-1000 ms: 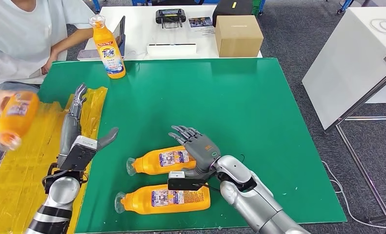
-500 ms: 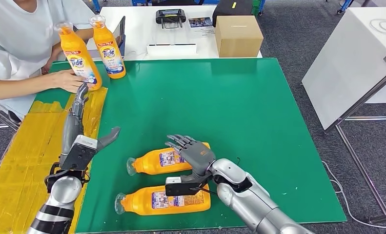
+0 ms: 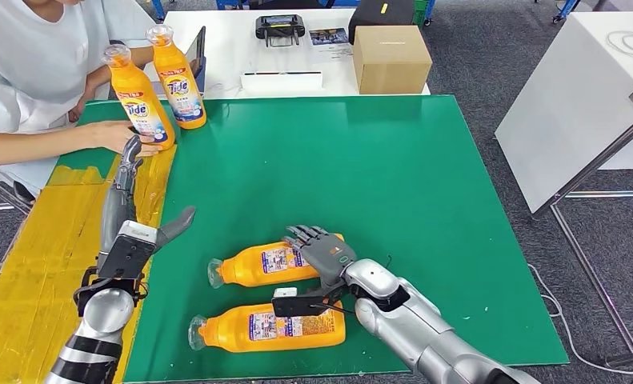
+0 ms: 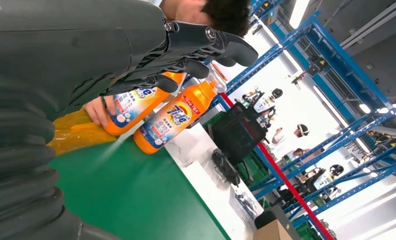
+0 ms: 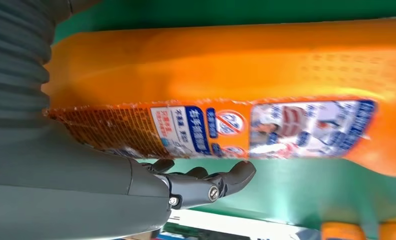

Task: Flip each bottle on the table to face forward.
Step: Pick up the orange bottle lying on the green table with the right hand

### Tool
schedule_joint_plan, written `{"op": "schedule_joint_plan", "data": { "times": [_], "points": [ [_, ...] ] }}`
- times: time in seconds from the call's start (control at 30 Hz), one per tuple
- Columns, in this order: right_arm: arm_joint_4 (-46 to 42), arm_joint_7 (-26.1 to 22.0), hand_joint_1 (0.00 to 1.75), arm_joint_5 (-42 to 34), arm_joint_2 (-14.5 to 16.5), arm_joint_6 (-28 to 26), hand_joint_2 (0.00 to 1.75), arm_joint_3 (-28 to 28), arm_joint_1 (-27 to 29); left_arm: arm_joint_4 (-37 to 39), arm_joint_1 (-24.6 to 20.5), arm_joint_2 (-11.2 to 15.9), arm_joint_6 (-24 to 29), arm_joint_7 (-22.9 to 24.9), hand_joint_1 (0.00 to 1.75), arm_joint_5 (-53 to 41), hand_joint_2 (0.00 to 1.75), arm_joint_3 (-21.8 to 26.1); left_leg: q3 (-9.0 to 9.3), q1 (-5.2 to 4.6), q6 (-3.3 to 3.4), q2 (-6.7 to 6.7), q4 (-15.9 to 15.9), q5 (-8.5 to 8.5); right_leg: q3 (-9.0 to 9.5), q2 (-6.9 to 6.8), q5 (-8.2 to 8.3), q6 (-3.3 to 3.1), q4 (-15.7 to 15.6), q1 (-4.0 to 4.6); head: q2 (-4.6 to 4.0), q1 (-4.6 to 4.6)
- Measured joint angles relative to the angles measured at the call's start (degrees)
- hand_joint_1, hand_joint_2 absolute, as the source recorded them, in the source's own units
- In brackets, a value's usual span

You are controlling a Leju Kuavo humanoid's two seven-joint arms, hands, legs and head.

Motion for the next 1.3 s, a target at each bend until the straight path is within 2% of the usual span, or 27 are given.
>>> {"op": "schedule_joint_plan", "data": {
  "times": [0.17,0.2,0.23,0.33,0.37,0.4,0.7,0.93,1.03,1.13,1.3],
  "points": [
    [2.7,2.8,0.0,2.1,1.0,-1.1,1.75,0.1,-1.2,0.1,0.0,-0.2,0.0,0.0,0.0,0.0,1.75,-0.2,0.02,0.0,0.0,0.01,0.0,0.0,0.0,0.0,0.0,0.0,0.0,0.0,0.0,-0.01],
    [3.4,2.9,0.08,2.2,1.2,-1.1,1.75,0.1,-1.5,0.2,0.0,-0.3,-0.1,0.1,0.0,0.0,1.75,-0.2,0.02,0.0,0.0,0.01,0.0,0.0,0.0,0.0,0.0,0.0,0.0,0.0,0.0,-0.01],
    [4.1,3.0,0.37,2.3,1.4,-1.2,1.75,0.1,-1.8,0.3,0.0,-0.4,-0.1,0.1,0.0,0.0,1.75,-0.3,0.03,0.0,0.0,0.01,0.0,0.0,0.01,0.01,0.0,0.0,0.0,0.0,0.0,-0.01],
    [6.2,3.0,1.47,2.6,2.1,-1.5,1.75,0.1,-2.6,0.5,0.0,-0.6,-0.2,0.1,0.0,0.2,1.75,-0.5,0.06,0.0,0.0,0.02,0.0,0.0,0.02,0.01,0.0,0.0,0.0,0.0,0.0,-0.01],
    [6.9,3.0,1.59,2.7,2.3,-1.7,1.75,0.1,-2.8,0.6,0.0,-0.6,-0.2,0.1,0.0,0.3,1.75,-0.6,0.06,0.0,0.0,0.02,0.0,0.0,0.03,0.01,0.0,0.0,0.0,0.0,0.0,-0.01],
    [7.5,3.0,1.64,2.8,2.5,-1.9,1.75,0.1,-3.0,0.7,0.0,-0.7,-0.2,0.2,0.0,0.3,1.75,-0.6,0.07,0.0,0.0,0.02,0.0,0.0,0.03,0.01,0.0,0.0,0.0,0.0,0.0,-0.01],
    [9.9,2.9,1.75,3.4,3.4,-2.9,1.75,0.1,-3.6,0.9,0.1,-1.0,-0.3,0.3,0.0,0.8,1.75,-1.0,0.08,0.0,0.0,0.01,0.0,0.0,0.06,0.0,0.0,0.0,0.0,0.0,0.0,-0.01],
    [8.9,3.7,1.75,4.1,3.6,-5.6,1.75,-1.0,-2.7,0.8,0.7,-1.0,-2.1,0.8,0.0,1.1,1.75,-1.0,0.07,0.0,0.0,0.01,0.0,0.0,0.06,0.0,0.0,0.0,0.0,0.0,0.0,0.0],
    [5.0,4.1,1.75,3.0,3.3,-8.9,1.75,-3.2,0.0,0.0,1.7,-1.0,-5.4,1.2,0.0,3.3,1.75,-1.0,0.03,0.0,0.0,0.0,0.0,0.0,0.03,0.0,0.0,0.0,0.0,0.0,0.0,0.0],
    [-2.2,3.2,1.75,0.3,3.2,-15.1,1.75,-7.2,4.4,-1.3,3.2,-1.0,-9.7,1.3,0.0,6.6,1.75,-1.1,-0.03,0.0,0.0,0.0,0.0,-0.02,-0.04,0.0,-0.01,0.0,0.0,0.0,0.0,0.0],
    [-15.4,-2.4,1.75,-7.1,3.2,-24.0,1.75,-15.4,11.8,-2.3,5.1,-1.1,-12.1,1.3,0.0,8.2,1.75,-1.8,-0.11,0.0,0.01,-0.04,0.0,-0.03,-0.1,-0.03,-0.03,-0.01,0.0,0.0,0.0,0.0]
  ]
}}
